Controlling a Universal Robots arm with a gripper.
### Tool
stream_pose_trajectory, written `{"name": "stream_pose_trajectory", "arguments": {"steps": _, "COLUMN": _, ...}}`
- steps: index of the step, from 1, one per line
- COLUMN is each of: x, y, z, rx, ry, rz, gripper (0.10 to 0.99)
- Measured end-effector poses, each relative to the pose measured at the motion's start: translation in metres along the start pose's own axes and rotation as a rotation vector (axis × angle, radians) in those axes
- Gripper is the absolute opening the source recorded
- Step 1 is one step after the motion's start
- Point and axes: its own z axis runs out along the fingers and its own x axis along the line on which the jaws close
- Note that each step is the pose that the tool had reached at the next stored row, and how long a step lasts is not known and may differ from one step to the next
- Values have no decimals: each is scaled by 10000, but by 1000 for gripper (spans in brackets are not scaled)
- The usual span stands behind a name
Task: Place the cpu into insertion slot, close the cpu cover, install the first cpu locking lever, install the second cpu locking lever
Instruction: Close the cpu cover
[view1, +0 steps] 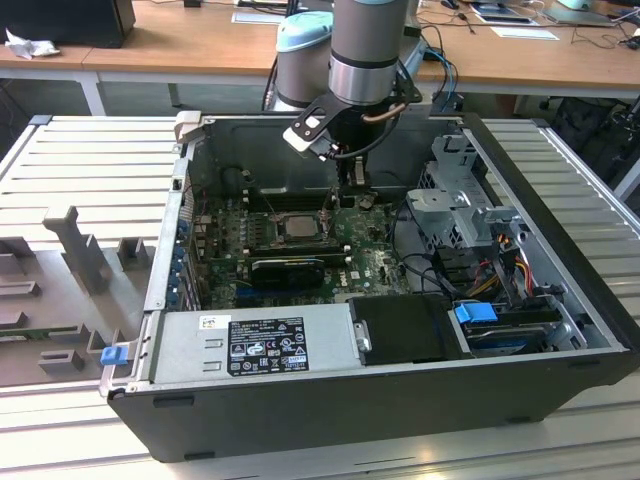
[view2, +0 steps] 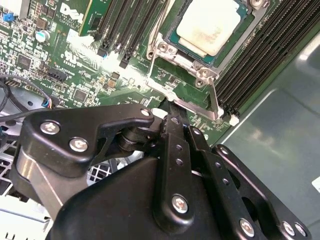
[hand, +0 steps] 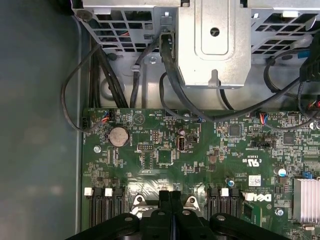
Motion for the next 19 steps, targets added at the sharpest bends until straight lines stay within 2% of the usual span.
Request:
{"name": "stream_pose_trajectory", "arguments": {"steps": 10, "x": 1, "y": -39, "z": -1, "rx": 0, "ry": 1, "rz": 0, "gripper": 106}}
{"name": "stream_pose_trajectory", "arguments": {"steps": 19, "x": 2, "y": -150, "z": -3, "rx": 1, "ry": 1, "rz": -1, "gripper": 106}}
